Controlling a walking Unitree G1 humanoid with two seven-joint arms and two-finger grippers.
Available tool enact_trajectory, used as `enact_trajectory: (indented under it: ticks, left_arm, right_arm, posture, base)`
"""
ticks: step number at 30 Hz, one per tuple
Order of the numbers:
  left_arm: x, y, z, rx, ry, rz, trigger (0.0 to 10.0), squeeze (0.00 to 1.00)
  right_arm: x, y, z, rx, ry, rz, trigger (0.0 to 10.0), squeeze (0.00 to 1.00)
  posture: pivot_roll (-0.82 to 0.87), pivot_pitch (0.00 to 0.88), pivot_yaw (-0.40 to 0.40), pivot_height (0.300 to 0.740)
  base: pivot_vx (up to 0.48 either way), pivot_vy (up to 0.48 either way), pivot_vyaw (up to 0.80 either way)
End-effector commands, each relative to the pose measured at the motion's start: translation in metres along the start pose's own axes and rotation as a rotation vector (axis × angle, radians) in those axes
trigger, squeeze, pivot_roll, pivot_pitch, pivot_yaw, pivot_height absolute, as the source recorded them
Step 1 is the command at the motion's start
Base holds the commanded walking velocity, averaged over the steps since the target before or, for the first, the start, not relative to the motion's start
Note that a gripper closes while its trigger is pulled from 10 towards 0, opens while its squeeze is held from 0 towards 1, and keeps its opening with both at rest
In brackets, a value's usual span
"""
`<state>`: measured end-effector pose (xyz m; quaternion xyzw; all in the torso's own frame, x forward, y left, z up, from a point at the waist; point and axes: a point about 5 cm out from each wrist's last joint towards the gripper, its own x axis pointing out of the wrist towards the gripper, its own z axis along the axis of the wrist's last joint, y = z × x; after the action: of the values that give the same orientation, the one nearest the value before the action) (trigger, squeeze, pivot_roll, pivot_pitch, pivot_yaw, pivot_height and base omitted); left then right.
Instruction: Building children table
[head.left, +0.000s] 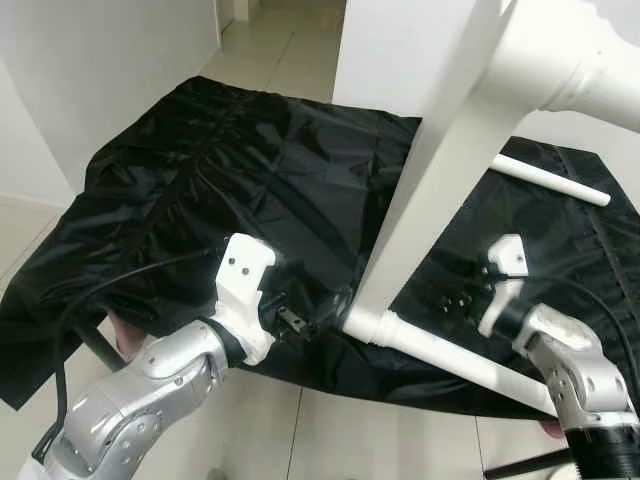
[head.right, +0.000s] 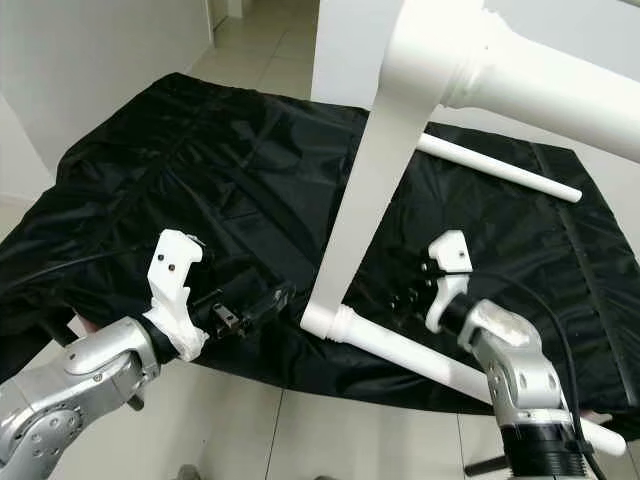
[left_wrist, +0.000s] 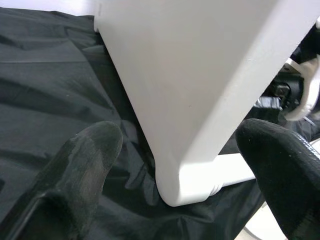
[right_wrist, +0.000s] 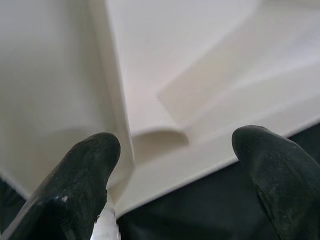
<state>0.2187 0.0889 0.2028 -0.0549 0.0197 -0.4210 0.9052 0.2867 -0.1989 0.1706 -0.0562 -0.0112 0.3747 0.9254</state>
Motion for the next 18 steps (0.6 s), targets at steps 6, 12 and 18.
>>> enact_trajectory:
  ticks: [6,12,18]
  left_arm:
    - [0.000,-0.012,0.002,0.010,-0.008,-0.159,10.0,0.00]
    - [0.001,-0.012,0.002,0.010,-0.011,-0.157,10.0,0.00]
    - [0.001,-0.012,0.002,0.010,-0.012,-0.156,10.0,0.00]
  right_arm:
    - [0.012,-0.007,0.000,-0.026,0.021,0.052,10.0,0.00]
    - [0.018,-0.011,0.003,-0.050,0.014,0.043,10.0,0.00]
    - [0.016,-0.027,0.008,-0.096,0.014,0.004,10.0,0.00]
  posture:
    - [0.05,0.094,-0.100,0.740]
    - [0.06,0.094,-0.100,0.740]
    - [0.05,0.094,-0.101,0.740]
  base:
    - [0.000,0.000,0.00]
    - [0.000,0.000,0.00]
    - [0.000,0.000,0.00]
